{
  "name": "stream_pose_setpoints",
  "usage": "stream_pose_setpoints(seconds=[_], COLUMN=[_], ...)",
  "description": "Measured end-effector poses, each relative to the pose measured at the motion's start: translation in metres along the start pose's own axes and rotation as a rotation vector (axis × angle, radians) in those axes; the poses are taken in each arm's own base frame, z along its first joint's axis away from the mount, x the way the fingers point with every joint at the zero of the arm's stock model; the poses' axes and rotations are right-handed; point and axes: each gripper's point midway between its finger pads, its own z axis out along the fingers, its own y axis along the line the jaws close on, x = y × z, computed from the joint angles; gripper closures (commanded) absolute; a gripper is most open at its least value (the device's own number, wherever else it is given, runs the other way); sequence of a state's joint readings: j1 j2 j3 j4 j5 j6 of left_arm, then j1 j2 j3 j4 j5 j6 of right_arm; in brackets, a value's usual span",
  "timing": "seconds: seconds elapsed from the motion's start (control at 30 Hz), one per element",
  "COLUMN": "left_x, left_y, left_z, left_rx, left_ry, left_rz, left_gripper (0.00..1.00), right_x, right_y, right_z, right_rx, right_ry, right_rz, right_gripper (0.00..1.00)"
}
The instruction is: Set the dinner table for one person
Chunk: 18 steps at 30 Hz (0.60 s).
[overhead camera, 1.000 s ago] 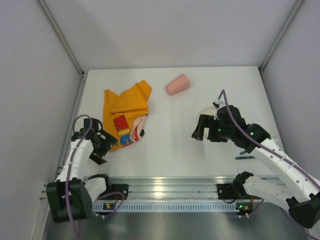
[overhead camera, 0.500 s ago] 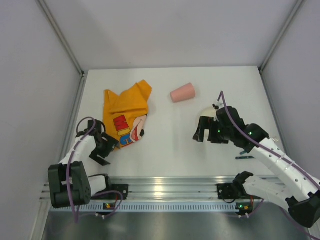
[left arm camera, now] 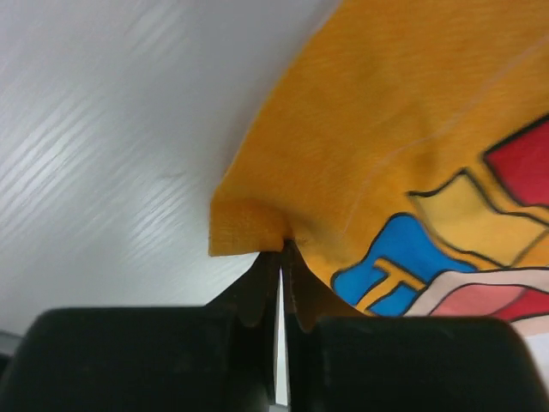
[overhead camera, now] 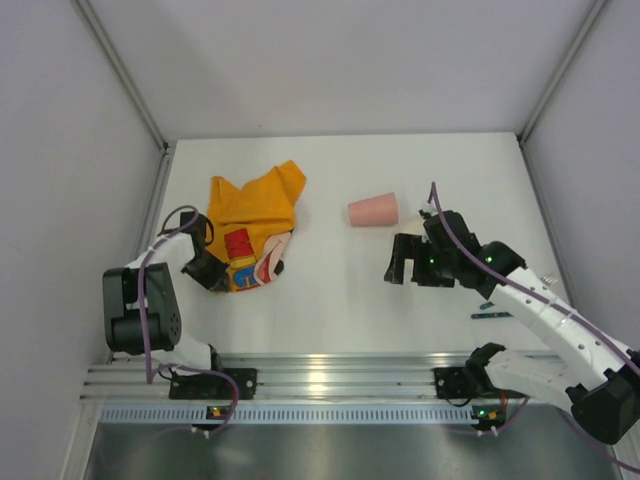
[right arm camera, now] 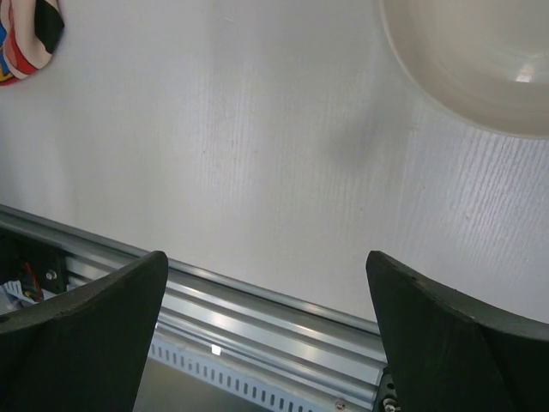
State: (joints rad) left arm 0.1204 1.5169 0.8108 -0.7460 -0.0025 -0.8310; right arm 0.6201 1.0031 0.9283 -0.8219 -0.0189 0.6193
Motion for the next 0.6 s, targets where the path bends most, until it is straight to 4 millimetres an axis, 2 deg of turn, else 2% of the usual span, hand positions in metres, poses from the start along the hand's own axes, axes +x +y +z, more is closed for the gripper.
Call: stream_pose_setpoints(seconds=[0.17, 0.23, 0.3, 0.33, 0.4, 0.43, 0.47, 0.53, 0.6], left_x=[-0.029, -0.035, -0.038, -0.041, -0.049, -0.055, -0.06, -0.067, -0.07], left_y=[-0.039, -0.053, -0.073, -0.087, -0.126, -0.145, -0.165, -0.197, -0.215], left_z=[-0.004, -0.014, -0.035, -0.05, -0.099, -0.125, -0.159, -0.221, -0.271], left_rx=[0.122, 0.168, 0.239, 0.286, 0.423, 0.492, 0.572, 0.705, 0.807], left_ry=[-0.075, -0.095, -0.124, -0.148, -0.212, -0.253, -0.298, -0.386, -0.449], left_rz=[0.056, 0.082, 0.119, 0.14, 0.189, 0.208, 0.232, 0.264, 0.285], left_gripper=[1.0, 1.0, 1.0, 1.0, 1.0, 1.0, 1.0, 1.0, 1.0], right_x=[0.003, 0.004, 0.004, 0.005, 0.005, 0.006, 0.004, 0.001, -0.007], right_y=[-0.003, -0.002, 0.001, 0.003, 0.009, 0.015, 0.021, 0.044, 0.076], right_z=[0.013, 0.02, 0.03, 0.036, 0.048, 0.056, 0.062, 0.076, 0.091], right_rx=[0.026, 0.033, 0.028, 0.023, 0.011, 0.001, -0.013, -0.059, -0.127], right_ry=[0.041, 0.057, 0.077, 0.091, 0.121, 0.145, 0.154, 0.19, 0.206], right_rz=[-0.007, -0.008, -0.008, -0.009, -0.013, -0.018, -0.024, -0.05, -0.088], right_gripper=[0.0, 0.0, 0.0, 0.0, 0.0, 0.0, 0.0, 0.0, 0.0])
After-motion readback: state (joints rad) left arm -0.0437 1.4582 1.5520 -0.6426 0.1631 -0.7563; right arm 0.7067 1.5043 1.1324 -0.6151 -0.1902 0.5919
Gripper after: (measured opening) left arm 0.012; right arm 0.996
